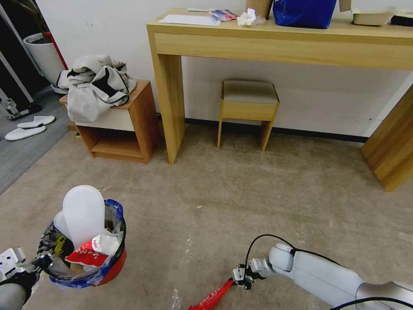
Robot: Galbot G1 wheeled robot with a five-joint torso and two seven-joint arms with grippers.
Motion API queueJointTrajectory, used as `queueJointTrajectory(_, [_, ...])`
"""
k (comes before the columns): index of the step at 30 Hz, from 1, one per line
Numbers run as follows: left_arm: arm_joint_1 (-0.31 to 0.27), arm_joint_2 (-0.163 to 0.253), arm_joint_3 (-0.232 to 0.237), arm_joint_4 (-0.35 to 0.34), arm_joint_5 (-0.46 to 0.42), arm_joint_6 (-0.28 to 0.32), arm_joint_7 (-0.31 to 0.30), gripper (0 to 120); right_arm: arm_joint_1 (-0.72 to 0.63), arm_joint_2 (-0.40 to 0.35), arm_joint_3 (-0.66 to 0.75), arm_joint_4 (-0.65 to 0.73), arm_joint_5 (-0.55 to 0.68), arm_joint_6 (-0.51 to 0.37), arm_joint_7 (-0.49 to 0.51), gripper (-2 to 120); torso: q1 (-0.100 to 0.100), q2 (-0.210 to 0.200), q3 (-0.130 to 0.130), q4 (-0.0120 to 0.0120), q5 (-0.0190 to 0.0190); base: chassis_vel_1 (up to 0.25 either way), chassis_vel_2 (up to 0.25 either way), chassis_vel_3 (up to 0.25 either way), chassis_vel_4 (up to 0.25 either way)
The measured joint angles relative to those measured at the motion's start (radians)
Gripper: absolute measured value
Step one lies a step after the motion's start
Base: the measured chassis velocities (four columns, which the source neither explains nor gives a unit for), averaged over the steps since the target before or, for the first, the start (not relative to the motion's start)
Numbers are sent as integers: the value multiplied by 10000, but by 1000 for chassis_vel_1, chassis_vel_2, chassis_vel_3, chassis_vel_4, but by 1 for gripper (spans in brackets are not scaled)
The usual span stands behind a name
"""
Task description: Pick up the trash bin and place the garbage on the floor into it.
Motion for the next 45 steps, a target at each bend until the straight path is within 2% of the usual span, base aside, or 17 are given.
queueJointTrajectory(17, [13,25,45,19,17,0,1,0,-430,-650,1226,451,90,140,267,0,0,0,0,-1,0,0,0,0,0])
queueJointTrajectory(29, [24,-28,51,-62,29,0,11,0,-728,-702,2723,1079,372,417,557,0,0,0,0,0,0,0,0,0,0])
queueJointTrajectory(45, [26,-80,67,-93,51,-5,19,0,-914,-565,3756,1472,766,856,755,0,-1,0,0,0,0,0,0,0,0])
